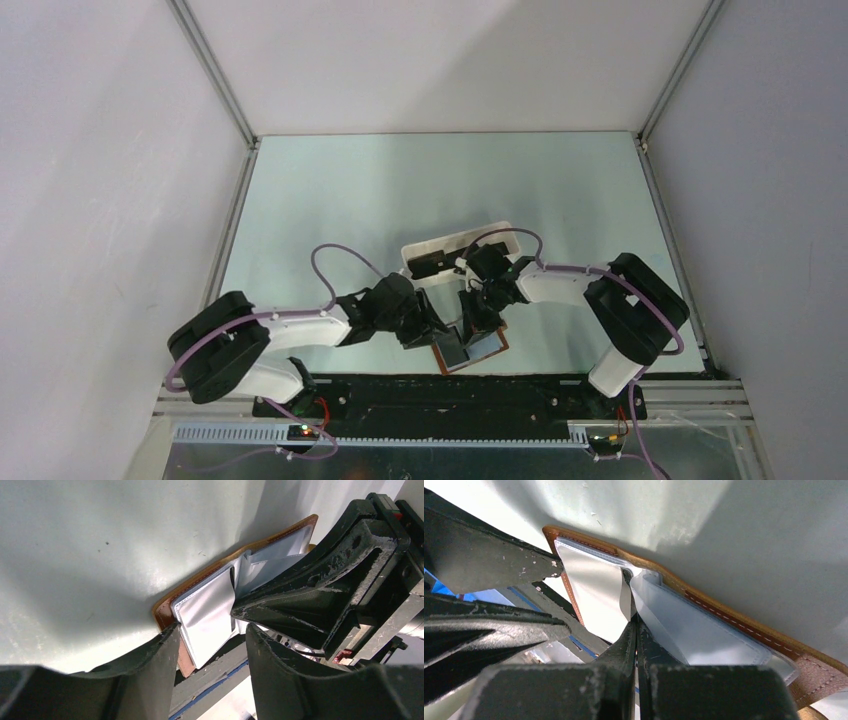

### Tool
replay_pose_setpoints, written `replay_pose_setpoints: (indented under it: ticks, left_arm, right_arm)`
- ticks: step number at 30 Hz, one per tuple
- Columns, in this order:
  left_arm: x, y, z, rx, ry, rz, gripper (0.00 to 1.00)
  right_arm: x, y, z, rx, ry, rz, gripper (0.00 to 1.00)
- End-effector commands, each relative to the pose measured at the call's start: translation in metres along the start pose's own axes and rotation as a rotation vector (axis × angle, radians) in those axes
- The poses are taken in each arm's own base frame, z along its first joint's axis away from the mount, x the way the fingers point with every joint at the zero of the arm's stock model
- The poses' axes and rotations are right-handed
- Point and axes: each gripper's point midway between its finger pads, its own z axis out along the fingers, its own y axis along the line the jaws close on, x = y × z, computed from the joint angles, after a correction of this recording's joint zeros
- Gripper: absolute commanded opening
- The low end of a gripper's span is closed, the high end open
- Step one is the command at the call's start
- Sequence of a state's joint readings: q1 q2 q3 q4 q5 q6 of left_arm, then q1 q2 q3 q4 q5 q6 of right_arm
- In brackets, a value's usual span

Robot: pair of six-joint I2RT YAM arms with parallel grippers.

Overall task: Put the credit cards into the card holder
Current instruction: Insert the credit card into the card holder.

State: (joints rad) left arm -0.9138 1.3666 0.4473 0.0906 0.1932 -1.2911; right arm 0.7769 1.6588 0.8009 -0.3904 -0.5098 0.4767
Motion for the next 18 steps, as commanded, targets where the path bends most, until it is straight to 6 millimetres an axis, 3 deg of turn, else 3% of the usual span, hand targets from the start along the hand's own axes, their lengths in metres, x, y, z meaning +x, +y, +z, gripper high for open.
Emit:
replay_pose_setpoints:
  ticks: [1,9,13,18]
  left_arm:
    - [-0.002,0.005,-0.004,-0.061,-0.008,0.045,0.58]
    - [0.001,0.009,0.001,-0.122,0.006,0.073,0.58]
    - [0.0,-0.003,0.001,-0.093,0.001,0.095,0.57]
    - [-0.001,-0.023,0.005,-0.001,-0.002,0.1,0.4]
  right_arm:
    - [-0.001,-0.03,0.016,0.135,-0.016,-0.021,0.0]
    - [0.002,-0.033,0.018,0.152,-0.007,-0.019,0.0]
    - [0.002,-0.03,0.018,0.14,-0.008,-0.021,0.0]
    - [0.001,-0.025,0.017,0.117,-0.007,-0.02,0.0]
